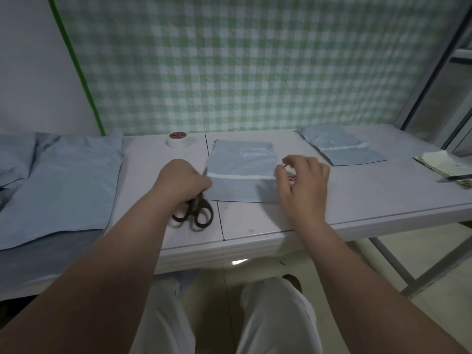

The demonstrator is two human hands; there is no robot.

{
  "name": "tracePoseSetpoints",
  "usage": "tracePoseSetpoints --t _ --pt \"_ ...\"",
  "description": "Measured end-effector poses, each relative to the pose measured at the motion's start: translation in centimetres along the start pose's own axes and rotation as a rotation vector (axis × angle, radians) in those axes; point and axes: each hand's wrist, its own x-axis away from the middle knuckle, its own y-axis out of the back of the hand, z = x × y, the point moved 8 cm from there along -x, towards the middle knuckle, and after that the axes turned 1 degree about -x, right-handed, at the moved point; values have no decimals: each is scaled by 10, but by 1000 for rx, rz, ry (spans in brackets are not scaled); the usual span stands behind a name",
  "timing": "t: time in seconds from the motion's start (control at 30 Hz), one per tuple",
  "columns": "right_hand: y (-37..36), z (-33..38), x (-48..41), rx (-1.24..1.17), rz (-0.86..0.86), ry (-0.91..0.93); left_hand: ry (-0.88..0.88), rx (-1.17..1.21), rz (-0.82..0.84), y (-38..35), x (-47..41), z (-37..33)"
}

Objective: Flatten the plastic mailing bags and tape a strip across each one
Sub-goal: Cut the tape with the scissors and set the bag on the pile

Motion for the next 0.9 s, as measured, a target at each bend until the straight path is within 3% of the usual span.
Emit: tracePoseSetpoints --t 0.1,0.23,0.33,0.43,0.57,0.7,0.8,0.9 --pt "-13 17 14 -309 266 -167 14 473 141 -17 11 -22" --pt "-34 39 37 -821 626 -453 18 809 318 -42 21 -52" --pt "-34 34 43 -1158 689 -654 36 993 368 -58 20 -63" --pt "-30 27 47 -1281 736 -736 73 1135 363 -73 22 -73" --pt "-22 16 46 -1222 713 -750 -12 949 371 -94 25 -88" --pt "-2 -9 39 -1092 510 -799 -116 731 246 -104 10 -101" --pt "11 -27 40 -1160 344 -891 -225 547 127 -108 -10 -110" --pt "14 -35 48 -1252 293 -989 -356 205 96 -119 -23 -119"
